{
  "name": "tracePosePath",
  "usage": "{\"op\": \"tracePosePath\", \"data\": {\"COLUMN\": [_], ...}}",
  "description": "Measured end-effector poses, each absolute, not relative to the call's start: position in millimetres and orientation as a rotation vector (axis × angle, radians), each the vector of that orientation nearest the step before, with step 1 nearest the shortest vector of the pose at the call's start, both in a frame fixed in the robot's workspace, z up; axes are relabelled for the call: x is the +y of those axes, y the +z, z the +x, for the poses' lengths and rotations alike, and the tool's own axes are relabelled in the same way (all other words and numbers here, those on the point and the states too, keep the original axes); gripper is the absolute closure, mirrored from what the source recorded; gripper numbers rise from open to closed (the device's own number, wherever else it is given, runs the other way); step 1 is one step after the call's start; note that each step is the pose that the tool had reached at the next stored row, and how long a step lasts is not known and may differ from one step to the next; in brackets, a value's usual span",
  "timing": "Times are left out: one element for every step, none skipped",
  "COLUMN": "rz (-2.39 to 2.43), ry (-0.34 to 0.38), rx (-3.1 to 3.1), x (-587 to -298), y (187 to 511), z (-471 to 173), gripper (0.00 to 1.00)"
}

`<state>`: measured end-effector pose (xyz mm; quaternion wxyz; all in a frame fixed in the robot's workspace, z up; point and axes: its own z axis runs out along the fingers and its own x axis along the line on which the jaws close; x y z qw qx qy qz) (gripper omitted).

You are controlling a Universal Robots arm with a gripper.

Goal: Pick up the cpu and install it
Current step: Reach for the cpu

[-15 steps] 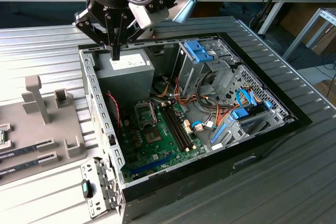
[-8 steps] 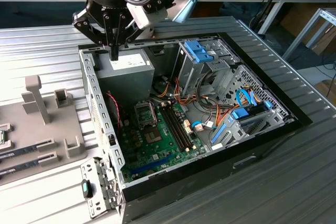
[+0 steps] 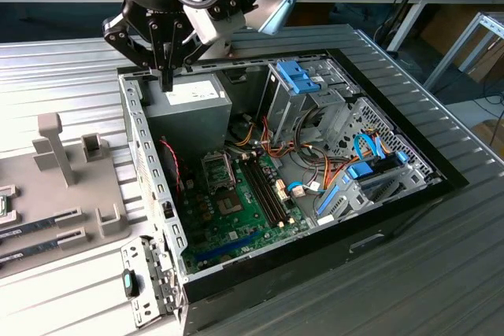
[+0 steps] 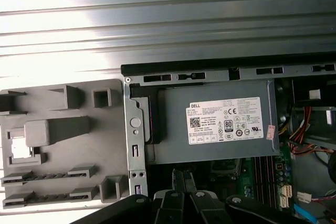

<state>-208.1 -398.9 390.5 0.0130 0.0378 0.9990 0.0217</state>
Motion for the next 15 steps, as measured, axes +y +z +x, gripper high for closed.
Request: {"op": "tracePosePath", "data": {"rz": [0.118, 0.118, 0.118, 0.118, 0.118, 0.118, 0.118, 0.118, 0.118, 0.118, 0.118, 0.118, 0.118, 0.118, 0.118], "ry": [0.068, 0.068, 0.066, 0.066, 0.066, 0.066, 0.065, 0.065, 0.065, 0.065, 0.065, 0.065, 0.065, 0.065, 0.065], "rx": [3.113, 3.112, 3.112, 3.113, 3.113, 3.112, 3.113, 3.113, 3.112, 3.113, 3.112, 3.113, 3.113, 3.112, 3.112], "x": [-398.9, -399.0, -399.0, -399.0, -399.0, -399.0, -399.0, -399.0, -399.0, -399.0, -399.0, -399.0, -399.0, -399.0, -399.0], "y": [390.5, 390.3, 390.3, 390.3, 390.3, 390.3, 390.4, 390.3, 390.3, 390.3, 390.3, 390.3, 390.3, 390.3, 390.2], "z": [-208.2, -208.3, -208.3, -208.3, -208.3, -208.3, -208.3, -208.3, -208.3, -208.3, -208.3, -208.3, -208.3, -208.3, -208.3], "gripper": [0.89, 0.89, 0.89, 0.89, 0.89, 0.89, 0.89, 0.89, 0.89, 0.89, 0.89, 0.89, 0.89, 0.89, 0.89]}}
